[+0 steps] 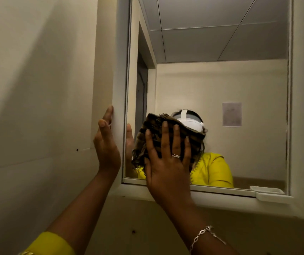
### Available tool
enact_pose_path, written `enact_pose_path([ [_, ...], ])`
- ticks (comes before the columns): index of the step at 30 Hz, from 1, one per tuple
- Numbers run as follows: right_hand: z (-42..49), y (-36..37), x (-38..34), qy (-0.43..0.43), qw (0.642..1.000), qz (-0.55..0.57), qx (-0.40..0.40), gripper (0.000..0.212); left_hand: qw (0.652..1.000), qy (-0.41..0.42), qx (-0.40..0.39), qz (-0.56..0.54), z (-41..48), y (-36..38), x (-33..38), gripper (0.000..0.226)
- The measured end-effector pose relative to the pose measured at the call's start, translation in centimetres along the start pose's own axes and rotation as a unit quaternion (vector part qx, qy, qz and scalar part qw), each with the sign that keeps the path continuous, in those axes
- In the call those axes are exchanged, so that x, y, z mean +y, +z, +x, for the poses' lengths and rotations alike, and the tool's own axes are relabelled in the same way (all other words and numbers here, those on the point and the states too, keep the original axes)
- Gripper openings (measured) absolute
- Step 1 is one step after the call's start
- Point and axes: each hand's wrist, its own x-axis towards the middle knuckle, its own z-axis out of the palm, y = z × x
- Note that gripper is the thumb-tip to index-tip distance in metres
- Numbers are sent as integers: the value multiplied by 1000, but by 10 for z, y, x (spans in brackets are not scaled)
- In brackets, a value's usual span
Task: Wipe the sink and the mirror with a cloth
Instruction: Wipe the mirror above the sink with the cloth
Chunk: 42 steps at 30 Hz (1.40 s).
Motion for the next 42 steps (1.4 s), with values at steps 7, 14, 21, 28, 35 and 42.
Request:
enact_pose_path([
  [7, 12, 7, -32, -52, 998, 6, -29, 62, 996, -59, -54, -37, 7, -3, 0, 108],
  [14, -7, 9, -29, -111, 992, 8, -62, 69, 994, -92, -59, -28, 11, -3, 6, 116],
  [21, -14, 6, -15, -145, 986, 11, -77, 61, 992, -45, -46, 111, 10, 2, 4, 56],
  [28, -20, -5, 15, -142, 987, -6, -73, 58, 988, -12, -39, 150, 11, -2, -4, 42],
  [35, -28, -19, 60, -146, 985, -32, -84, 55, 981, 16, -22, 190, 9, 2, -1, 35],
  [42, -27, -36, 106, -177, 980, -49, -79, 54, 979, 30, -7, 203, 5, 4, 5, 35],
])
